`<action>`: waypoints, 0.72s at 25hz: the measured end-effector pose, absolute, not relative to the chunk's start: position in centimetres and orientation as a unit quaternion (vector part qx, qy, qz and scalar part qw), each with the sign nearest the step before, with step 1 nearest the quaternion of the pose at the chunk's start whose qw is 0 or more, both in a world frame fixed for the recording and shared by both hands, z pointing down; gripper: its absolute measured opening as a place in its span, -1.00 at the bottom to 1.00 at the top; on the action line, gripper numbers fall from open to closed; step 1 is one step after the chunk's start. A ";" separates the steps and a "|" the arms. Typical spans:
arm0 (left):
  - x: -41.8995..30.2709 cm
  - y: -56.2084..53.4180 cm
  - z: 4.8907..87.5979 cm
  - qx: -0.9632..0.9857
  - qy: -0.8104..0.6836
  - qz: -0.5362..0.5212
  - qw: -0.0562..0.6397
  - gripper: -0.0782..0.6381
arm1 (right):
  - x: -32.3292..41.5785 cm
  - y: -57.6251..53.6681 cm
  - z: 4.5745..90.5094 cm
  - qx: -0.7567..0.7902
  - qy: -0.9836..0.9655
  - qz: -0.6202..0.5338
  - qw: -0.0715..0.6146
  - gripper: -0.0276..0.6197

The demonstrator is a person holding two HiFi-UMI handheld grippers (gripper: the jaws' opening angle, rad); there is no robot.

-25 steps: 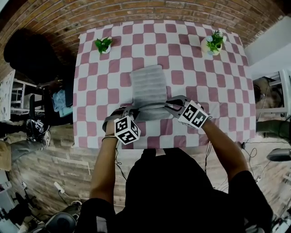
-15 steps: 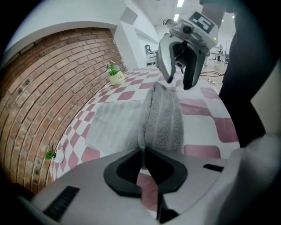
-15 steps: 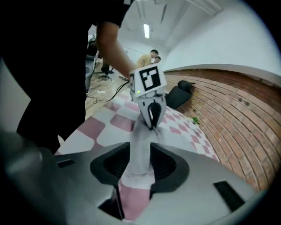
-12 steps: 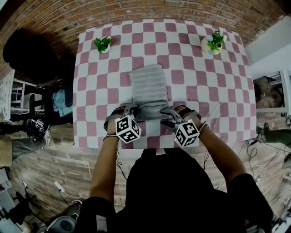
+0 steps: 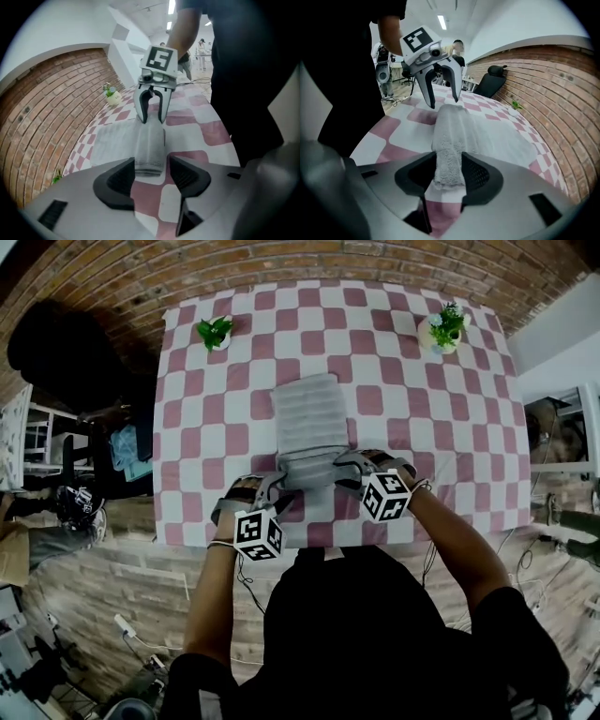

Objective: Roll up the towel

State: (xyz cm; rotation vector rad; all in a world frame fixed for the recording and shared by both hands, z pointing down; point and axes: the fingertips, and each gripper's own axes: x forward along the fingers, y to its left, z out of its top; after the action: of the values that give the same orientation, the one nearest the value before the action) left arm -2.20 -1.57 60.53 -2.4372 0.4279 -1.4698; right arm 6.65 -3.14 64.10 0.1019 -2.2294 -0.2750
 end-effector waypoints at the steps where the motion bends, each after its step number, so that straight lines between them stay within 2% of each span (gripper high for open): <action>1: -1.9 -1.5 61.2 -0.837 0.138 -0.512 0.138 -0.13 | 6.6 -3.2 64.1 0.038 -0.896 -0.101 0.431 -0.40; 4: -1.2 -2.4 62.9 -0.821 0.129 -0.535 0.152 -0.14 | 6.5 -3.4 63.9 0.037 -0.902 -0.068 0.426 -0.43; 7: -1.2 -3.1 63.7 -0.812 0.134 -0.553 0.130 -0.28 | 6.6 -3.5 63.5 0.044 -0.908 -0.022 0.416 -0.48; 9: -1.2 -2.8 63.5 -0.816 0.134 -0.552 0.105 -0.47 | 6.8 -3.3 63.2 0.042 -0.910 0.005 0.412 -0.50; 12: -1.3 -1.1 63.2 -0.820 0.108 -0.556 0.082 -0.52 | 6.7 -1.6 62.7 0.010 -0.911 0.040 0.411 -0.51; 14: -1.3 0.8 63.0 -0.826 0.079 -0.556 0.046 -0.52 | 6.9 0.6 62.4 -0.023 -0.908 0.058 0.413 -0.52; 18: -0.8 3.9 62.2 -0.847 0.034 -0.526 -0.073 -0.52 | 7.6 4.3 62.2 -0.074 -0.901 0.104 0.416 -0.51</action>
State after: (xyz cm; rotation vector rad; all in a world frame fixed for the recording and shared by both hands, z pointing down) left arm -0.75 3.87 62.21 -2.7912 0.1124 -1.7325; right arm 7.59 4.33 62.22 -0.1859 -2.2618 0.2614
